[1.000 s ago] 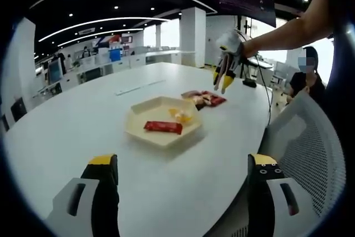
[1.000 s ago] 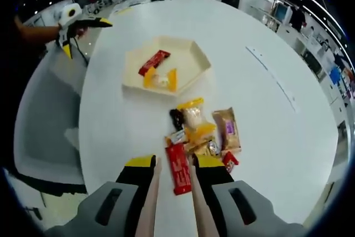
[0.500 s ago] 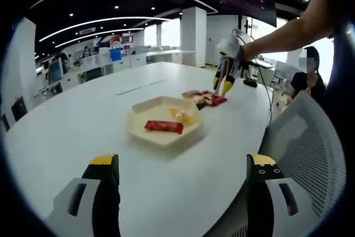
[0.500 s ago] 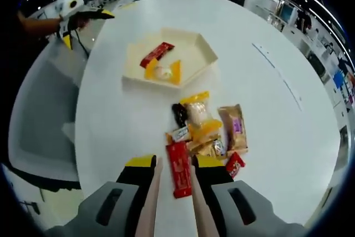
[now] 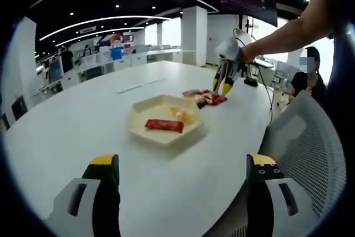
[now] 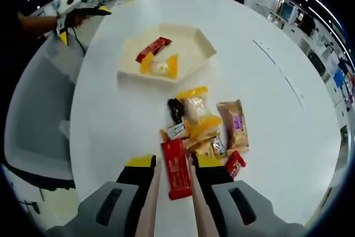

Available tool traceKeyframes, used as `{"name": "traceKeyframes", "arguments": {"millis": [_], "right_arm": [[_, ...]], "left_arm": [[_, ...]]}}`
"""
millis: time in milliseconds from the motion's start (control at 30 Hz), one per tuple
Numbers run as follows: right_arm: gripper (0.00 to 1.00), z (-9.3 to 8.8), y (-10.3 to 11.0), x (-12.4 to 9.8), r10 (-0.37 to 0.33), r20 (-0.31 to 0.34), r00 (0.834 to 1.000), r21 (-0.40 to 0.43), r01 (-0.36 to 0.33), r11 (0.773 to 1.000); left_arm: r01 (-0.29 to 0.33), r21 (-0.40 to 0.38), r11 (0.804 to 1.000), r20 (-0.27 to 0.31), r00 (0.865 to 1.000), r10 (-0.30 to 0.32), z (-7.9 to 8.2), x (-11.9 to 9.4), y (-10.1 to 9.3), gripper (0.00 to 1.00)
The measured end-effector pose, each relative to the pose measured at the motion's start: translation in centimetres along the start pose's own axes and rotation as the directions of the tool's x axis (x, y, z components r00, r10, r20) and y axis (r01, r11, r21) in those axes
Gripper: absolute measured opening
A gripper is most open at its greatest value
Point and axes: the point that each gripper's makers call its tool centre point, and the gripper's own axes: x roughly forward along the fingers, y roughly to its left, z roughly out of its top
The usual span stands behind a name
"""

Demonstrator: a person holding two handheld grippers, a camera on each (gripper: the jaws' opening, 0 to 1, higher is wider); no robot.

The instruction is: Place the target food into the container with the food tongs after gripping and lifting it, then release it inside without dropping or visibly crushing the food.

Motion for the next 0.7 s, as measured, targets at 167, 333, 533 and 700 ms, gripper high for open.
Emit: {"name": "traceKeyframes", "arguments": {"millis": [167,333,533,700], "right_arm": [[0.26,-0.5,0.1,0.5,-0.001,-0.016,1.0,-0.028,0.001,1.0],[0.26,-0.5,0.0,0.8,0.0,-0.007,1.0,-0.022,0.0,1.0],[0.25,-0.6,0.4,0.8,0.013,-0.008,1.0,0.005,-0.013,1.0],[0.25,-1.3,0.7,1.2,0.015,-0.028,1.0,0.004,-0.014,1.0]], "left_arm": [[-0.002,-0.002,1.0,0.0,1.0,0.002,0.0,0.0,0.1,0.92],[-0.003,0.0,1.0,-0.002,1.0,0.003,0.0,0.0,0.0,0.92],[-0.002,0.002,1.0,-0.004,1.0,0.002,-0.1,0.0,0.0,0.91],[-0.004,0.0,1.0,-0.003,1.0,0.004,-0.1,0.0,0.1,0.91]]}}
